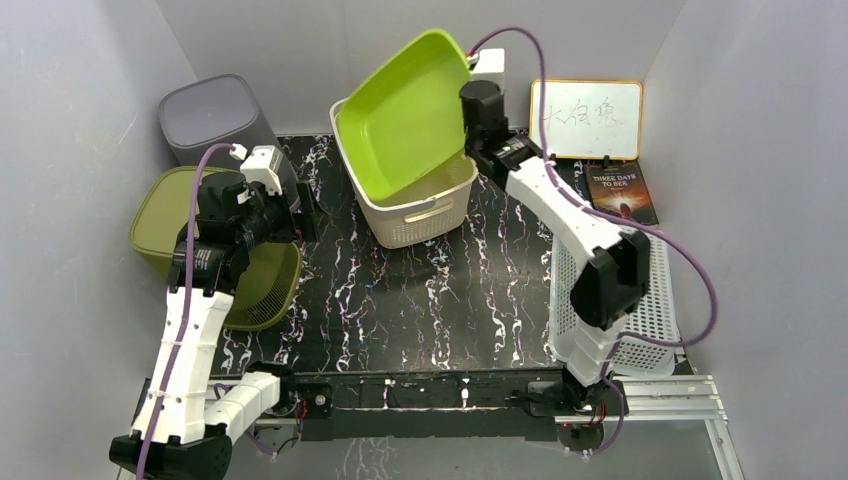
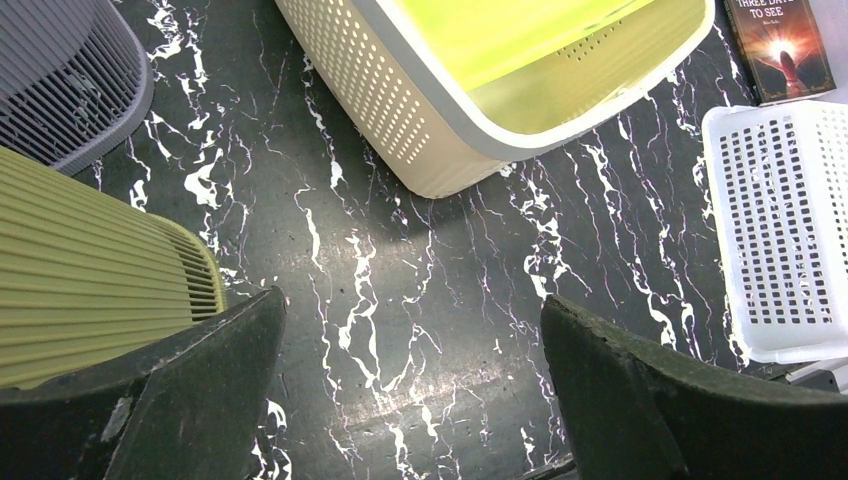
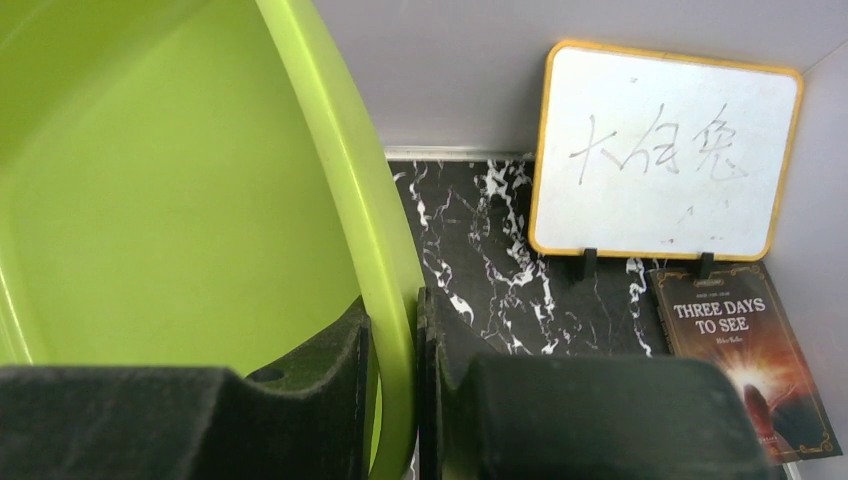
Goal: Turn the large container upside down
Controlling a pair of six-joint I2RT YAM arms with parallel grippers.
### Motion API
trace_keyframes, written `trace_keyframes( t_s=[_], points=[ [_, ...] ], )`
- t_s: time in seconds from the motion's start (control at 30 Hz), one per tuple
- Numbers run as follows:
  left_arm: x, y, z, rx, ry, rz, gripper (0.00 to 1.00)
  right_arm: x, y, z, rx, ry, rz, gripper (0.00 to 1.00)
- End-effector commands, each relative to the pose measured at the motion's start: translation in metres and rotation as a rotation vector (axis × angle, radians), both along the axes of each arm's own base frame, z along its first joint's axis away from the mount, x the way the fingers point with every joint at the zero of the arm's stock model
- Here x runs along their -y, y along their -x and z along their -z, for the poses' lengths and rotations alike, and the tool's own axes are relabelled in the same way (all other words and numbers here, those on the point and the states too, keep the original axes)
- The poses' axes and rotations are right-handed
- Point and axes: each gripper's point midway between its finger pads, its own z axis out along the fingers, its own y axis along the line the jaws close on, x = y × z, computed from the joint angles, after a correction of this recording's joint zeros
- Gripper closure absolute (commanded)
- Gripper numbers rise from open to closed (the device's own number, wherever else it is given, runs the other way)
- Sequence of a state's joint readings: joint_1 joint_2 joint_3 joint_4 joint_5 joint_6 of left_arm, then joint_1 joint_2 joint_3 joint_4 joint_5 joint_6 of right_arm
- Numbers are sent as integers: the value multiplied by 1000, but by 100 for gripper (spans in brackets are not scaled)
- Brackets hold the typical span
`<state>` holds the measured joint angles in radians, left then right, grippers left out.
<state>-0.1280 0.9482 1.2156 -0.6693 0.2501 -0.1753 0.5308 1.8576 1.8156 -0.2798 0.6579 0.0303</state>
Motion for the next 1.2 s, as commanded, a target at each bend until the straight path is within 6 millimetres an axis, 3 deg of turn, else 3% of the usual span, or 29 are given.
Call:
trace_keyframes(
  t_s=[0.0,0.13,0.27,0.47,0.67,0.8,0.97,1.17],
  points=[
    [-2,1,-22,56,0,-8,2,21,52,-196,498,-372,-34,100],
    [-2,-3,-36,79,3,-14,2,32,75,-228,564,-410,-55,100],
    [-8,-6,-55,127,0,-53,2,43,99,-246,595,-429,-72,100],
    [-26,-10,-111,289,27,-182,2,59,134,-238,565,-428,-96,100],
    [-33,-10,-157,406,59,-230,2,68,164,-187,443,-400,-119,100],
    [-35,-12,-174,443,57,-241,2,65,189,-157,354,-411,-182,100],
    [-29,-20,-172,426,65,-215,2,49,216,-110,216,-426,-306,100],
    [-25,-27,-156,394,72,-204,2,21,241,-39,18,-381,-488,100]
  ],
)
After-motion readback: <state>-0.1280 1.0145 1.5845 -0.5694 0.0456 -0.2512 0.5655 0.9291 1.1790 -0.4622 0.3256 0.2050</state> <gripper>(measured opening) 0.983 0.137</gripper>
